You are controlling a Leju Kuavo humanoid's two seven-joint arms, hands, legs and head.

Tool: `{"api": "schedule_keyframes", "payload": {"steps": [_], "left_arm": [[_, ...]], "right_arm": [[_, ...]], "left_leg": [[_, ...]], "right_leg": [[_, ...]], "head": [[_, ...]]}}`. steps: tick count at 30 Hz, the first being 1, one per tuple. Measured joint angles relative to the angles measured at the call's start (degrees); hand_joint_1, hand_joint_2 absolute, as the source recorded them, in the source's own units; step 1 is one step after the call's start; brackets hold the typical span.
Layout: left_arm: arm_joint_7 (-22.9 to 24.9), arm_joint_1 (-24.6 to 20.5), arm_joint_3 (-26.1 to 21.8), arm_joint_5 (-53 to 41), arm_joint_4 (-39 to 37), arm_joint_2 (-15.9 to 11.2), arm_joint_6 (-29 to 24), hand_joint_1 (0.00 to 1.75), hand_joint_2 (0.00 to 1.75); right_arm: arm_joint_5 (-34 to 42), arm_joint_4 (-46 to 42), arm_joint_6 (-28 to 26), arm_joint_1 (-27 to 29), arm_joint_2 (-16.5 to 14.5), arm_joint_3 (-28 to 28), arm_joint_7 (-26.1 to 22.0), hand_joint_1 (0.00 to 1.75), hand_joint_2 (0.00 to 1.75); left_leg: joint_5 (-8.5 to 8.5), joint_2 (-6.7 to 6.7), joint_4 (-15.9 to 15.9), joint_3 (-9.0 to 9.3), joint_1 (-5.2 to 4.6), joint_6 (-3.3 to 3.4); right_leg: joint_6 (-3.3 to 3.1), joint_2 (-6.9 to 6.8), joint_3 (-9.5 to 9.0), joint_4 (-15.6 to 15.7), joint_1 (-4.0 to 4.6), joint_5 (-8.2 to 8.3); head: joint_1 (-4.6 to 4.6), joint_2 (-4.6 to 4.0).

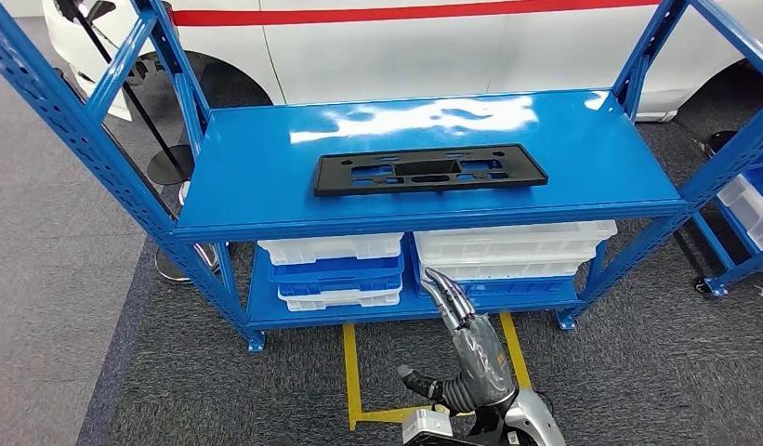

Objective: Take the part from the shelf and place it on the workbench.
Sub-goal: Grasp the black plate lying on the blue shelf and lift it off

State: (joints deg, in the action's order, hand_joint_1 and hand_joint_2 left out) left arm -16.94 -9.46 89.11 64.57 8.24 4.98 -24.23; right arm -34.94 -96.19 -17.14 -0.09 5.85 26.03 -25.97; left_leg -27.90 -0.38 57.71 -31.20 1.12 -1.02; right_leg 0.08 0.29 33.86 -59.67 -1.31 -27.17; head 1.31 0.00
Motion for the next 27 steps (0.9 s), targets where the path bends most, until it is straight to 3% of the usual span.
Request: {"api": "schedule_keyframes", "payload": {"steps": [14, 27], "left_arm": [[-2.4, -0.2, 0.0, -0.3, 0.0, 0.0, 3.1, 0.00, 0.00], [-1.6, -0.2, 0.0, -1.0, 0.0, -0.1, 3.2, 0.00, 0.00]], "right_arm": [[0.7, 0.0, 0.3, -0.4, 0.4, 0.0, -1.0, 0.00, 1.75], [0.5, -0.7, -0.8, -0.4, 0.5, 0.1, -3.4, 0.00, 1.75]], "left_leg": [[0.00, 0.00, 0.0, 0.00, 0.00, 0.00], [0.00, 0.00, 0.0, -0.01, 0.00, 0.00]], "right_leg": [[0.00, 0.00, 0.00, 0.0, 0.00, 0.00], [0.00, 0.00, 0.01, 0.0, 0.00, 0.00]], "head": [[0.00, 0.00], [0.00, 0.00]]}}
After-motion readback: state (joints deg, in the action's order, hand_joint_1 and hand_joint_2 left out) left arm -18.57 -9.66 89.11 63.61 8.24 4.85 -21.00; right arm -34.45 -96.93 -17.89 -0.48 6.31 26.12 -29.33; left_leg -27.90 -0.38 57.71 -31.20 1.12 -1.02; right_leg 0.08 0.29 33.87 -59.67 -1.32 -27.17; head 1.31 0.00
